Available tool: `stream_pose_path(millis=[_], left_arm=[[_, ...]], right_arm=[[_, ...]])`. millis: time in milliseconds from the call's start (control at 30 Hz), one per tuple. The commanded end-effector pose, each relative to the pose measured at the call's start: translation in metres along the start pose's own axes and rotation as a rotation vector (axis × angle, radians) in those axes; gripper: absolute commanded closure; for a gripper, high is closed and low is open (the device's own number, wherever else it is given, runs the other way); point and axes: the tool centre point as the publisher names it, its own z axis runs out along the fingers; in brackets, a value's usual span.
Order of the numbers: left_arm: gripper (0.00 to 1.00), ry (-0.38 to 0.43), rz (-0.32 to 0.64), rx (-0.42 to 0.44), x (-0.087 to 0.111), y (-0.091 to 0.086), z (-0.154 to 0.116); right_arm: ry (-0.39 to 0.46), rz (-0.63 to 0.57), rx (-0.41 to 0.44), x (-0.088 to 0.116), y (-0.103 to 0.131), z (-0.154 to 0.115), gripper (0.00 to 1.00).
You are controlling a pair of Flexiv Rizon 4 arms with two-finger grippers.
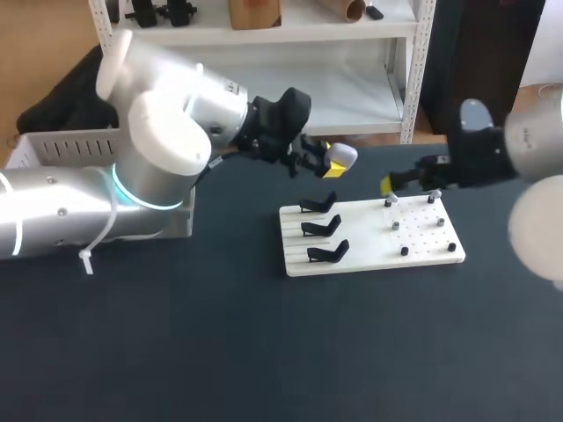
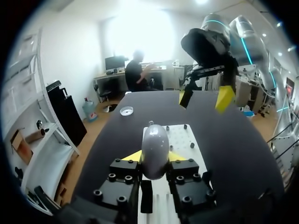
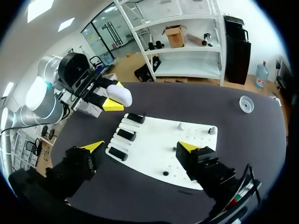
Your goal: Pick up each earbud case from the left stands, insert the matching earbuds, close the lid, and place the case in the box.
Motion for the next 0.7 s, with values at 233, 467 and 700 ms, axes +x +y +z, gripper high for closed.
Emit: stream_pose_path(millis=[233,467,700], left_arm=[[1.00,-0.007,0.064,0.029,-0.017,-0.023,0.009],[1.00,-0.009,0.070,0.049,-0.014,-0.033,0.011],[1.00,-0.006,0.062,0.054,-0.010,-0.038,0.011]], right_arm=[[0.027,-0.001,-0.050,-0.013,-0.001,0.026,0.00],[0.030,0.001,-0.045,-0.019,-0.004,0.026,0.00],[0.033,-0.001,-0.046,-0.023,-0.006,0.027,0.00]])
